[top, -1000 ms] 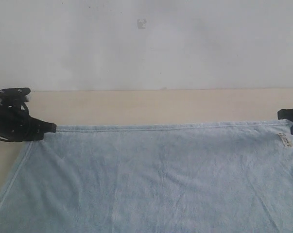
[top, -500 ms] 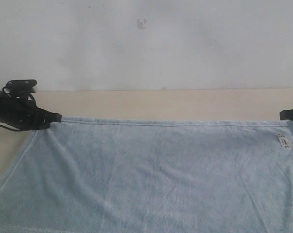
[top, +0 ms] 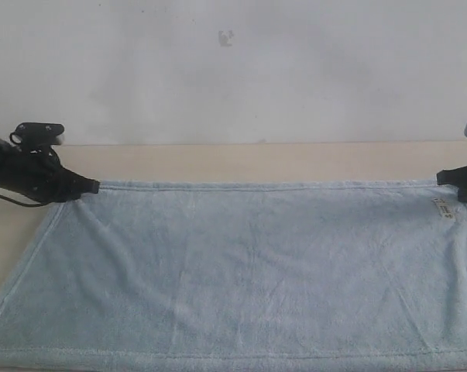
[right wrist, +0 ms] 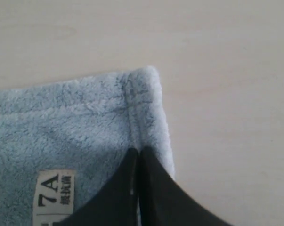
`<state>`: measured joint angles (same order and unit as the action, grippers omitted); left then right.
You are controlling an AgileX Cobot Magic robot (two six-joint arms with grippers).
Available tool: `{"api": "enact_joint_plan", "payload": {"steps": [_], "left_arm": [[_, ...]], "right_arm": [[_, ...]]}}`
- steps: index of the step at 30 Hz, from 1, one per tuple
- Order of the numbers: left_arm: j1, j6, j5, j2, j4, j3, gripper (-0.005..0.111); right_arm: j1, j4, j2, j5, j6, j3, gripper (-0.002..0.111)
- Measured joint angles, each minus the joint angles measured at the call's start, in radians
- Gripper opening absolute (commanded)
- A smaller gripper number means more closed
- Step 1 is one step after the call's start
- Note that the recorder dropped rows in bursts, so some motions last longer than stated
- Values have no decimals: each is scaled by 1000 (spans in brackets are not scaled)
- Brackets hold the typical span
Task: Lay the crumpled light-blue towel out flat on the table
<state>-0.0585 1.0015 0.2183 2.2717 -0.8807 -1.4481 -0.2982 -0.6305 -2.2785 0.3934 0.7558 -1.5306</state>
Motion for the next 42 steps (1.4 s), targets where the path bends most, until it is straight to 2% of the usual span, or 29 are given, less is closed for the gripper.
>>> {"api": "enact_joint_plan", "payload": {"steps": [2, 5, 9, 12, 14, 20, 23, 27, 32, 37, 42], "left_arm": [[0, 4, 2, -13, 2, -36, 4], [0, -35, 13, -163, -31, -52, 4], [0, -132, 14, -369, -45, 11, 4], [0, -202, -18, -539, -45, 146, 4], [0, -226, -79, -678, -45, 284, 4], [0, -231, -371, -1160, -41, 732, 4], [0, -229, -468, -1357, -39, 897, 4], [0, -229, -452, -1556, -39, 1045, 4], [0, -297, -407, -1739, -42, 1118, 4], [0, -319, -357, -1872, -42, 1122, 4], [0, -320, -236, -1898, -45, 1124, 4]], "right_arm": [[0, 9, 15, 71, 0, -38, 0], [0, 11, 156, 138, -63, -62, 0], [1, 11, 330, 183, -159, -14, 0], [9, 18, 478, 150, -200, 130, 0], [15, 29, 611, 66, -220, 272, 0], [37, 37, 1070, -363, -324, 779, 0], [114, 37, 1244, -489, -344, 944, 0], [243, 37, 1437, -489, -197, 1048, 0], [349, 37, 1663, -413, -85, 1083, 0], [367, 37, 1884, -335, -56, 1085, 0], [367, 37, 2008, -176, -53, 1085, 0]]}}
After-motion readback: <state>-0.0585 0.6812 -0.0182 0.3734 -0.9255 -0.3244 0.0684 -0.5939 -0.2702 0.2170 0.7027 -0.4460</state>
